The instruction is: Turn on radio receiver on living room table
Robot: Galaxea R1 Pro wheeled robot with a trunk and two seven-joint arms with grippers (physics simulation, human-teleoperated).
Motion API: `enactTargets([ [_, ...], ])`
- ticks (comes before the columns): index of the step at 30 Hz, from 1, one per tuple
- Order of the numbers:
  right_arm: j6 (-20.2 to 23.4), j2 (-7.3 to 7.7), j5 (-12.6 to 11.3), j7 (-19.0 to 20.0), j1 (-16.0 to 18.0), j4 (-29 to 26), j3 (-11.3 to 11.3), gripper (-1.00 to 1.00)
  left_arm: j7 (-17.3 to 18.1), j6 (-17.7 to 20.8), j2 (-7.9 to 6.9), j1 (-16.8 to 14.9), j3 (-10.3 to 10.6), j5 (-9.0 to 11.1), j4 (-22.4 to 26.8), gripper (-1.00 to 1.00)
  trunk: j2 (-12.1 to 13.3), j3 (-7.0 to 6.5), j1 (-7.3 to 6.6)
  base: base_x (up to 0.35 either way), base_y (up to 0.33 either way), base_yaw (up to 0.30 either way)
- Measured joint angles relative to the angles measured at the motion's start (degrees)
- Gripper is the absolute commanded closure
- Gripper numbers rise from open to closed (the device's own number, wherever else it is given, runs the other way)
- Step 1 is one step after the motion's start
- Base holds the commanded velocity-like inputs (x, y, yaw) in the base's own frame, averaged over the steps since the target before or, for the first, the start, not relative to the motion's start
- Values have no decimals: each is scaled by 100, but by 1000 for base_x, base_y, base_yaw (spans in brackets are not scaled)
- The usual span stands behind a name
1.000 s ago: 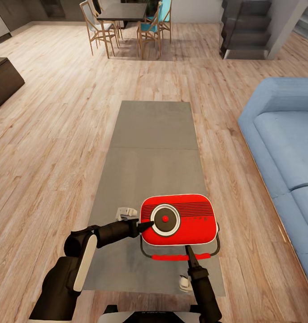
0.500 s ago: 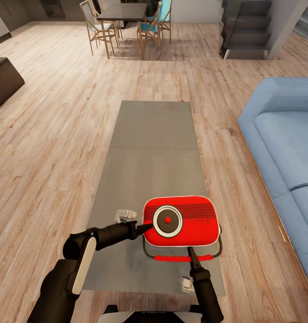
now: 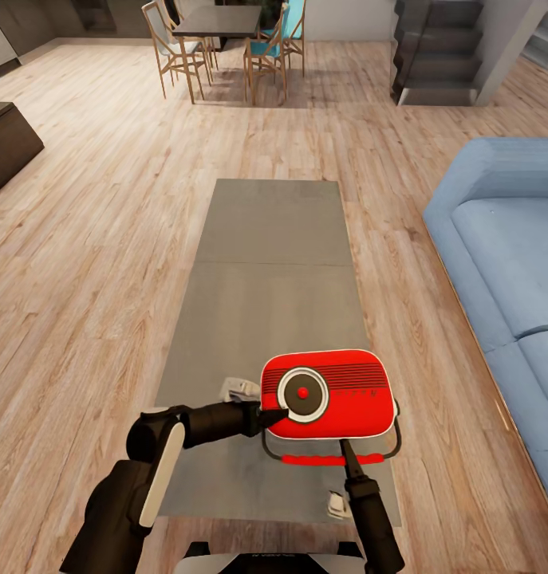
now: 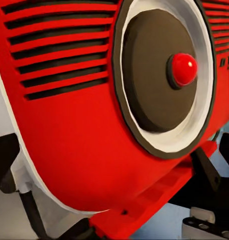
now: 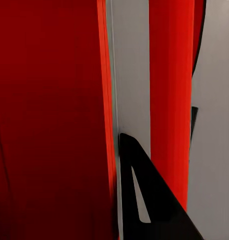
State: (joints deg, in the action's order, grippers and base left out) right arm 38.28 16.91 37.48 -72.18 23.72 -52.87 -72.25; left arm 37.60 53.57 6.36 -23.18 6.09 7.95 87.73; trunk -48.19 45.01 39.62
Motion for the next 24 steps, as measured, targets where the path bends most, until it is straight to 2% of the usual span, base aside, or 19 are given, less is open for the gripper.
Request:
enactTargets([
  [2,19,-1,-9,10,0,10,11,100,-10,26,15,-2,59,-20,13,-100,0,0,0,0,0,0],
  [5,77,1,4,48,2,28,10,100,-10,-19,88,-2,144,-321,41,-100,0,0,0,0,0,0],
  [11,-4,4,-230,139,0,62,-15,100,11,74,277,-17,324,-345,65,-100,0,0,0,0,0,0],
  [16,-35,5,-275,311,-1,175,-24,100,60,240,336,-29,446,-172,69,-100,0,0,0,0,0,0],
  [17,983,4,24,424,-3,238,-79,100,65,558,335,-30,447,621,68,-100,0,0,0,0,0,0],
  [18,2115,6,8,444,0,256,-22,100,66,565,333,-30,445,654,70,-100,0,0,-1,0,0,0],
  [19,2061,3,-193,495,4,298,55,100,68,566,332,-32,445,690,70,-100,0,0,0,0,0,0],
  [20,2032,1,-162,523,-3,324,-13,100,69,566,332,-35,446,712,69,-100,0,0,0,0,0,0],
  [21,2159,-1,21,515,0,329,-21,100,72,566,332,-36,446,728,69,-100,0,0,0,0,0,0],
  [22,2170,-2,52,526,0,338,-22,100,75,566,331,-37,448,740,70,-100,0,0,0,0,0,0],
  [24,2090,2,-106,559,0,364,1,100,78,566,333,-37,446,750,70,-100,0,0,0,0,0,0],
])
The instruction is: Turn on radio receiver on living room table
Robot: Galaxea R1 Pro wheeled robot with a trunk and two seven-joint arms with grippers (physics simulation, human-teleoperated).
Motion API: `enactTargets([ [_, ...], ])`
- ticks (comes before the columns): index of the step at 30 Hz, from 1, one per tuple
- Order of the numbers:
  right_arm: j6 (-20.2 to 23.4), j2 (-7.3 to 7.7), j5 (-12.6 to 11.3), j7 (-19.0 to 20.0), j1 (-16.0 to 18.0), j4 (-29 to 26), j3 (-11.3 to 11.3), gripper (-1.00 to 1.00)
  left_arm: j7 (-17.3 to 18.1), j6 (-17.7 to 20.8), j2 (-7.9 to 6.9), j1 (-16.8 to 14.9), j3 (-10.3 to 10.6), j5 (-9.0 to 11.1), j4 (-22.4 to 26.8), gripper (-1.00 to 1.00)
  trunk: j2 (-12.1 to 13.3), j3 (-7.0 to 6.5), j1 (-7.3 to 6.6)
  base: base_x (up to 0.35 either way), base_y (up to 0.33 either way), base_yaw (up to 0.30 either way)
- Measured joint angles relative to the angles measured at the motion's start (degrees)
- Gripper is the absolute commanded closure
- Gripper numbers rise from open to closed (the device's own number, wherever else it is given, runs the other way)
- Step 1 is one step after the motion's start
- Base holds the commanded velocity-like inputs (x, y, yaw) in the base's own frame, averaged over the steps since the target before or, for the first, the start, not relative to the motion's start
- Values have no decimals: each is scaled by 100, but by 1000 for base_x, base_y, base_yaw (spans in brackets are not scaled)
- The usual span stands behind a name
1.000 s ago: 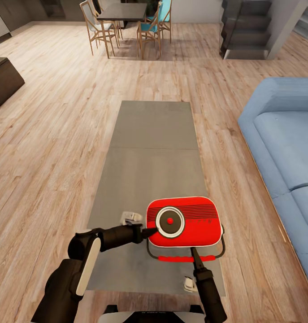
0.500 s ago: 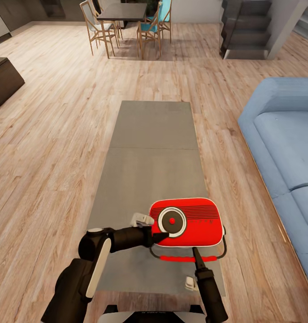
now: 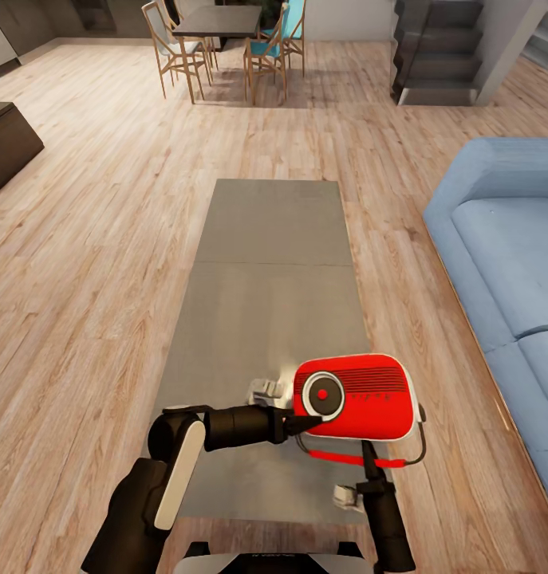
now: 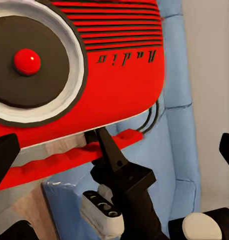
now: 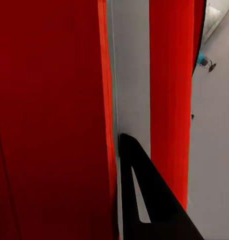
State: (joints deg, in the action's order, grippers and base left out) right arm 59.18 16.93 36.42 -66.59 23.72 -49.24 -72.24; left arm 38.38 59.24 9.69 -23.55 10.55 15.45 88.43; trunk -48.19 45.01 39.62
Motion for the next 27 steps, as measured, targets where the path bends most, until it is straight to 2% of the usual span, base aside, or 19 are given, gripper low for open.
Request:
enactTargets([
  [2,43,-3,73,16,0,42,-3,100,2,0,2,-1,0,6,-1,-100,0,0,0,0,0,0],
  [14,36,-9,68,34,0,154,-2,100,5,0,8,-15,-1,23,1,-100,0,0,0,0,0,0],
  [16,40,-12,80,34,0,154,-13,100,18,1,22,-41,-1,101,1,-100,0,0,0,0,0,0],
  [19,37,-14,87,34,0,155,-26,100,23,1,31,-158,-1,372,-1,-100,0,0,0,0,0,0],
  [21,39,-10,99,32,0,153,-30,100,10,1,31,-213,-1,470,-3,-100,0,0,0,0,0,0],
  [27,38,-6,120,28,0,147,-34,100,-44,8,31,-515,-10,592,-47,-100,0,0,0,0,0,0],
])
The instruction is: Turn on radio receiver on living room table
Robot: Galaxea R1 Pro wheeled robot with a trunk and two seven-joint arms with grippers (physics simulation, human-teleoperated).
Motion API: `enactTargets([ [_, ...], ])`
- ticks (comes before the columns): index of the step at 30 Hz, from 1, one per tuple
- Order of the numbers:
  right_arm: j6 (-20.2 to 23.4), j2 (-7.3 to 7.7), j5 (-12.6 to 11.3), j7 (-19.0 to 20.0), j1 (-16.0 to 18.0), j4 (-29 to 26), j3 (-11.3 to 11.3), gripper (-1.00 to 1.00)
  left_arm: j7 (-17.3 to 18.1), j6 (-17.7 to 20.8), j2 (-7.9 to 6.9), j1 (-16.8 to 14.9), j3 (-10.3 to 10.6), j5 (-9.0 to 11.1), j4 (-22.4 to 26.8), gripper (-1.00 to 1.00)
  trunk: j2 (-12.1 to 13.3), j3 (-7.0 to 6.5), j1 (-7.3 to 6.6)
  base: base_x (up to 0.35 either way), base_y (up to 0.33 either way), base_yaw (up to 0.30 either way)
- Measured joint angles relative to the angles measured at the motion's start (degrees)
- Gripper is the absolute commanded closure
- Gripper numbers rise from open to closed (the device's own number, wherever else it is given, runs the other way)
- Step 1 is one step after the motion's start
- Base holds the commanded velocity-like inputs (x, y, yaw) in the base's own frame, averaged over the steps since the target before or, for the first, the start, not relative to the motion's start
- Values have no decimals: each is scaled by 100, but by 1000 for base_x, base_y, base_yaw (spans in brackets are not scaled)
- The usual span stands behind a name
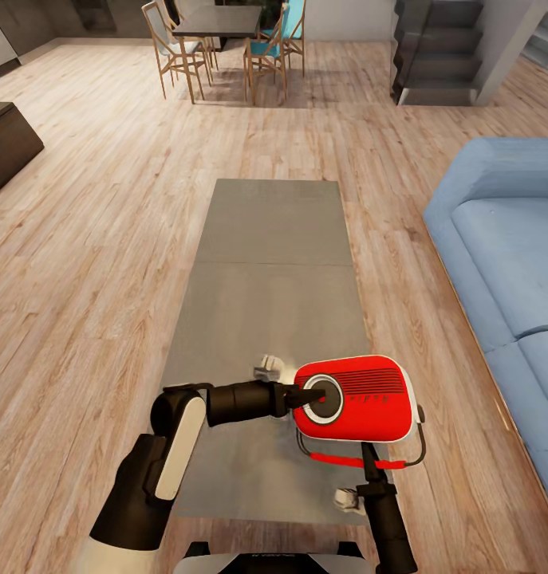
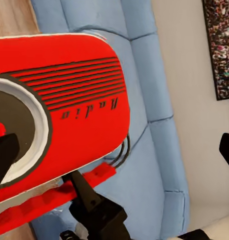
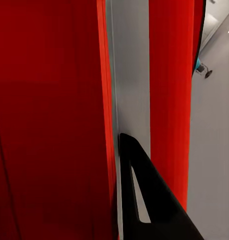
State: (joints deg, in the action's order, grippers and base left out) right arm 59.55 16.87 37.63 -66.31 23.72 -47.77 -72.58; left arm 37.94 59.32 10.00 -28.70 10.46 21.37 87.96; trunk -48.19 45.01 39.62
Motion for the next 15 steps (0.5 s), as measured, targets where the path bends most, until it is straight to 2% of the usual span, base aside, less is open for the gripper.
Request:
enactTargets([
  [3,1,0,6,-2,0,-1,-7,100,-134,0,0,-228,-6,24,-74,-100,0,0,0,0,0,0],
  [8,1,0,12,-3,0,-6,-9,100,-556,-2,0,-354,-9,46,-178,-100,0,0,0,0,0,0],
  [9,-1,-1,10,-2,0,-7,-9,100,-595,-2,0,-361,-9,48,-186,100,0,0,0,0,0,0],
  [15,3,-6,24,-3,0,-20,-14,100,-659,-6,0,-372,-9,49,-332,100,0,0,0,0,0,0],
])
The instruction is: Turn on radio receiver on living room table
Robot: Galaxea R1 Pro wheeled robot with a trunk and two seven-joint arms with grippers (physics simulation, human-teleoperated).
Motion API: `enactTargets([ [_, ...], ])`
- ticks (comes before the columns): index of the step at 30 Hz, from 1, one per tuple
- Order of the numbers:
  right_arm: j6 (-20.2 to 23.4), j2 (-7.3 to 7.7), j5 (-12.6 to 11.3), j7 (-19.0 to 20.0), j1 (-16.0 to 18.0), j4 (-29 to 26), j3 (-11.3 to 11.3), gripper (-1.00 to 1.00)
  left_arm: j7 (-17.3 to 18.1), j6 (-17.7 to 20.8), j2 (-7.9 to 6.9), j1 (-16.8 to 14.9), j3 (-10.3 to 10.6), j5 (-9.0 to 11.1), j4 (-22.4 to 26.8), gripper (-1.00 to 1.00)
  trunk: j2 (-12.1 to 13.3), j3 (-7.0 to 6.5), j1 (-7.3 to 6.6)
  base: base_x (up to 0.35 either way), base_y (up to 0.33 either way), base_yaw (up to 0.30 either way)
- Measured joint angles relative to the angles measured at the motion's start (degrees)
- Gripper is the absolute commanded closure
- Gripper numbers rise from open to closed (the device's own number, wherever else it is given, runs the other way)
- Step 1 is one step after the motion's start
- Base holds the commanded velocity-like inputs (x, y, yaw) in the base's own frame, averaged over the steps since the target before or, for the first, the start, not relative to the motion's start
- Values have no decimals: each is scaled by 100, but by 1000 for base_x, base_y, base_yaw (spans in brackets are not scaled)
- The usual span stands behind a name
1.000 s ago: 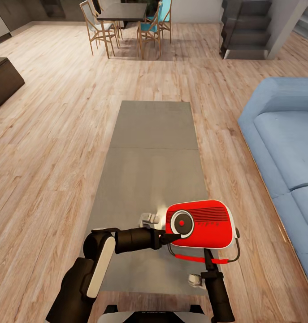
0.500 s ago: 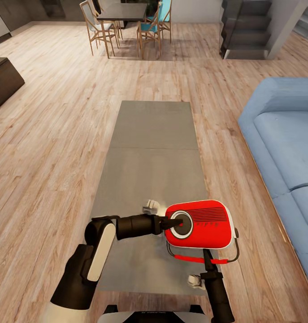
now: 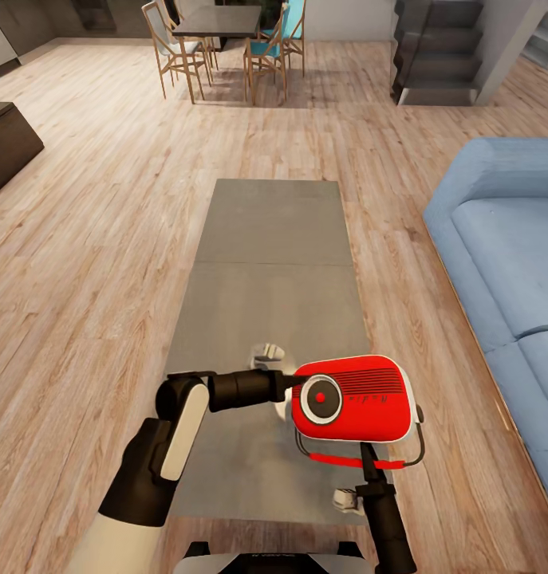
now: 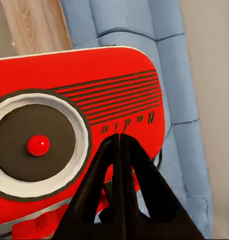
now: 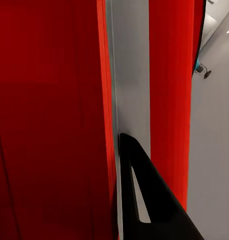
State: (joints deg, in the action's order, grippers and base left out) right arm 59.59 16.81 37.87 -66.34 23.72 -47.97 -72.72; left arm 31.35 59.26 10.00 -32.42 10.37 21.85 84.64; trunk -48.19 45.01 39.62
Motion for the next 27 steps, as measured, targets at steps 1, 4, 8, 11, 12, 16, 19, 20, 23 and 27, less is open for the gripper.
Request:
enactTargets([
  [1,-4,-1,-5,0,0,-2,-1,100,-2,-1,0,0,0,1,-30,100,0,0,0,0,0,0],
  [4,-2,-2,0,0,0,-6,-4,100,-6,0,0,-1,0,2,-79,100,0,0,0,0,0,0],
  [8,-4,-3,2,0,0,-10,-6,100,-11,-1,0,-1,10,0,-175,100,0,0,0,0,0,0],
  [11,-3,-12,5,0,0,-8,-12,100,-14,-13,0,0,19,-1,-390,100,0,0,0,0,0,0],
  [12,-3,-15,6,0,0,-8,-12,100,-14,-16,0,-1,22,0,-433,100,0,0,0,0,0,0],
  [16,-3,-26,5,-2,0,-7,-13,100,-15,-20,0,-12,26,6,-605,100,0,0,0,0,0,0],
  [19,-2,-40,7,-9,0,-10,-13,100,-15,-29,0,-145,28,14,-926,100,0,0,0,0,0,0],
  [20,0,-42,11,-12,0,-12,-14,100,-15,-32,0,-205,41,47,-1035,100,0,0,0,0,0,0],
  [23,-3,-40,4,-16,0,-15,-11,100,-26,-45,0,-316,91,356,-1212,100,0,0,0,0,0,0],
  [27,-2,-45,7,-17,0,-16,-13,100,-383,-58,0,-363,222,774,-1303,100,0,0,0,0,0,0],
])
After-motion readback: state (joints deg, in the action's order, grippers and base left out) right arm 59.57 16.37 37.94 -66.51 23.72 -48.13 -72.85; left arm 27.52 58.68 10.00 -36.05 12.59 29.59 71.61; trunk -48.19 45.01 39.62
